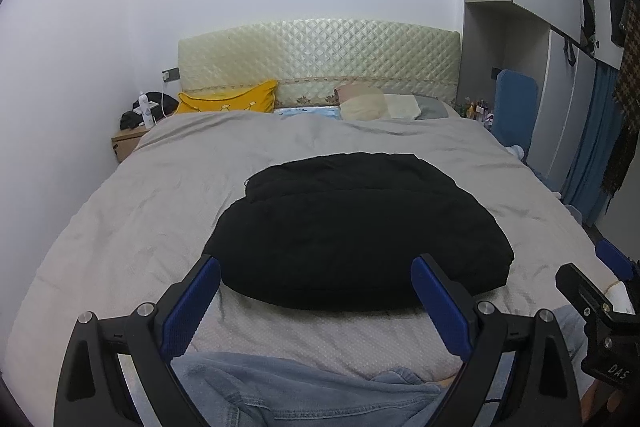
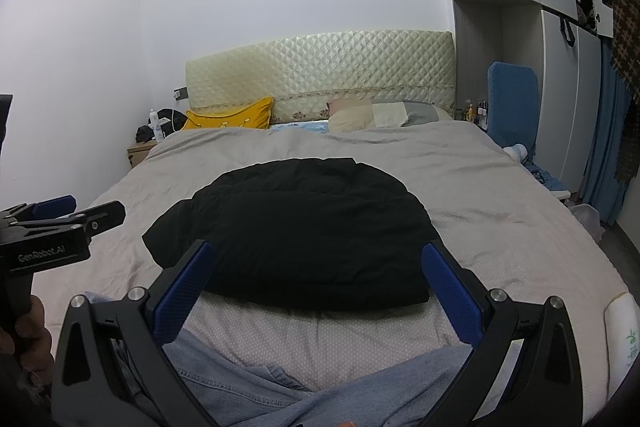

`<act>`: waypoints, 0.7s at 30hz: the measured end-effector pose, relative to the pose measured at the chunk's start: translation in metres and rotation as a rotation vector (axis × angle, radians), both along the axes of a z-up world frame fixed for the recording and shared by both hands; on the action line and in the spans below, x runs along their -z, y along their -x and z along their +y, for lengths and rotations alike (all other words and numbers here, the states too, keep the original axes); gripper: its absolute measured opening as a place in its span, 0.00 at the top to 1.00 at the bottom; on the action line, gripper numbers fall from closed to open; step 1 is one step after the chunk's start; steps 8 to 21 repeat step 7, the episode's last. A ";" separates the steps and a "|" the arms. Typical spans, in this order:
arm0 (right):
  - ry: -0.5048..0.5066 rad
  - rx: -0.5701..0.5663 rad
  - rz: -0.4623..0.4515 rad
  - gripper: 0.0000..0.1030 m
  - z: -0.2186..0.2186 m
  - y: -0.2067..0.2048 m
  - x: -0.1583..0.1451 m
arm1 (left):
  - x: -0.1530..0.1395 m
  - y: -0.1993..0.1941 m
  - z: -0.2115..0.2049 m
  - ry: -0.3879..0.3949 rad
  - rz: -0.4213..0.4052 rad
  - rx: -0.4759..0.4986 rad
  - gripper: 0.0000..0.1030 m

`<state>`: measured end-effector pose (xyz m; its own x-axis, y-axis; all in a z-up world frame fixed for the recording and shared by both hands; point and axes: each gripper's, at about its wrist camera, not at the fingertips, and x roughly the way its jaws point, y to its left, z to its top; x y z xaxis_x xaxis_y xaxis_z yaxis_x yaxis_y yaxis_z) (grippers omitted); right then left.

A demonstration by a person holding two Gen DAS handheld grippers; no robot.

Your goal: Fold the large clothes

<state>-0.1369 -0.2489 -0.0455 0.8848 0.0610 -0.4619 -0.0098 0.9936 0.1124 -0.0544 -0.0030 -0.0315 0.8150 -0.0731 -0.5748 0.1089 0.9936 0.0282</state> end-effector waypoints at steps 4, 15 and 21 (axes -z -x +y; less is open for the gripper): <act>-0.002 0.007 -0.001 0.00 -0.002 0.001 -0.003 | -0.001 0.000 0.001 0.014 0.004 0.000 0.06; 0.002 0.008 -0.004 0.00 -0.002 0.002 -0.004 | -0.001 0.001 0.001 0.008 0.005 0.004 0.06; 0.002 0.008 -0.004 0.00 -0.002 0.002 -0.004 | -0.001 0.001 0.001 0.008 0.005 0.004 0.06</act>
